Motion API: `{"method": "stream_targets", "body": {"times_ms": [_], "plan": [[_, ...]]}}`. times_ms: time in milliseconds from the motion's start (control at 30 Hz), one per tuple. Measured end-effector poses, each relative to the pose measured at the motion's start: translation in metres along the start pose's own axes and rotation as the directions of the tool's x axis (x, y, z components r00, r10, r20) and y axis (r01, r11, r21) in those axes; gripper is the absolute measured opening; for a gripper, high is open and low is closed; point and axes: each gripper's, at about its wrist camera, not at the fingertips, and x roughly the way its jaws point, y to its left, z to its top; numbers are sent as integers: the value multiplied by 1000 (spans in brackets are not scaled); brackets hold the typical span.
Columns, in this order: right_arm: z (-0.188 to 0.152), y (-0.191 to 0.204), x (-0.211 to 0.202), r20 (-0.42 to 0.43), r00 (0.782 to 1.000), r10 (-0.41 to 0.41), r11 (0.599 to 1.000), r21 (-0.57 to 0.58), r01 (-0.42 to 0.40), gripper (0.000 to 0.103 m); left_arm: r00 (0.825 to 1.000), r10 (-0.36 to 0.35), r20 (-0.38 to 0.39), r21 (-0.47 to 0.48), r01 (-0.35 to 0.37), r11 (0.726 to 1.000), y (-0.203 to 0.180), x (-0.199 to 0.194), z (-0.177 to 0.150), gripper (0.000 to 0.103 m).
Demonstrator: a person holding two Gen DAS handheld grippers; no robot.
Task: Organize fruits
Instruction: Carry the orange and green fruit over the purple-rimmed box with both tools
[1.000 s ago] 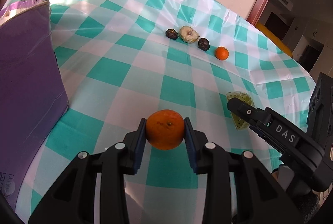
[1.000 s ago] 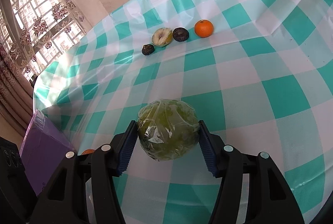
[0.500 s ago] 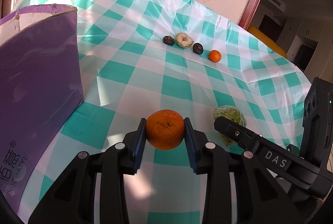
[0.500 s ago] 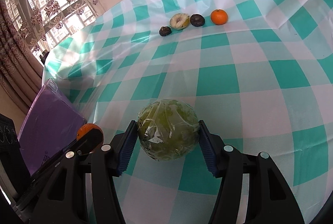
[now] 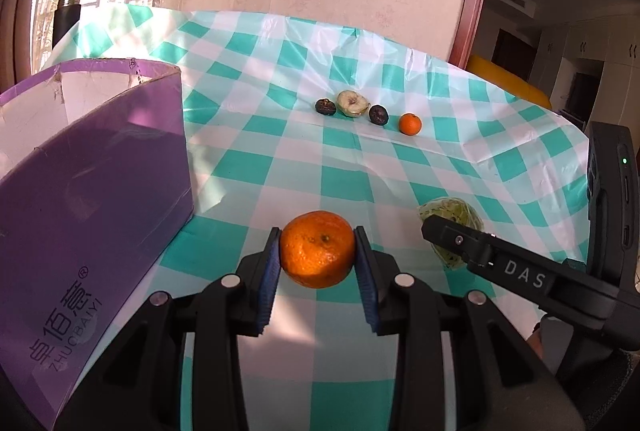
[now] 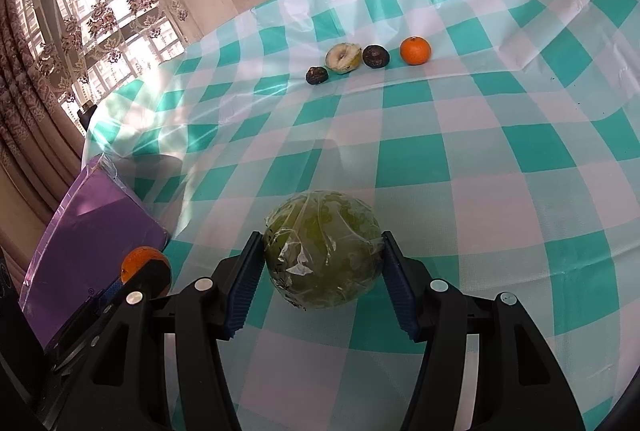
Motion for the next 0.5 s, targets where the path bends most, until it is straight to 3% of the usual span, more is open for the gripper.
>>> {"method": "stream_targets", "body": {"times_ms": [133,300,500], "plan": [[-1,14,-6,26,1000,-1,999,-53,3,57,997,25,73,21,-27,999,5,-26,9,35],[2,37,-12,35,998,56,995,-90,-53,57,978,84,192,54,-95,994,12,-68,24,35],[3,80,-20,23,991,133,977,-171,-127,57,960,146,241,-21,-146,989,44,-111,39,35]]}}
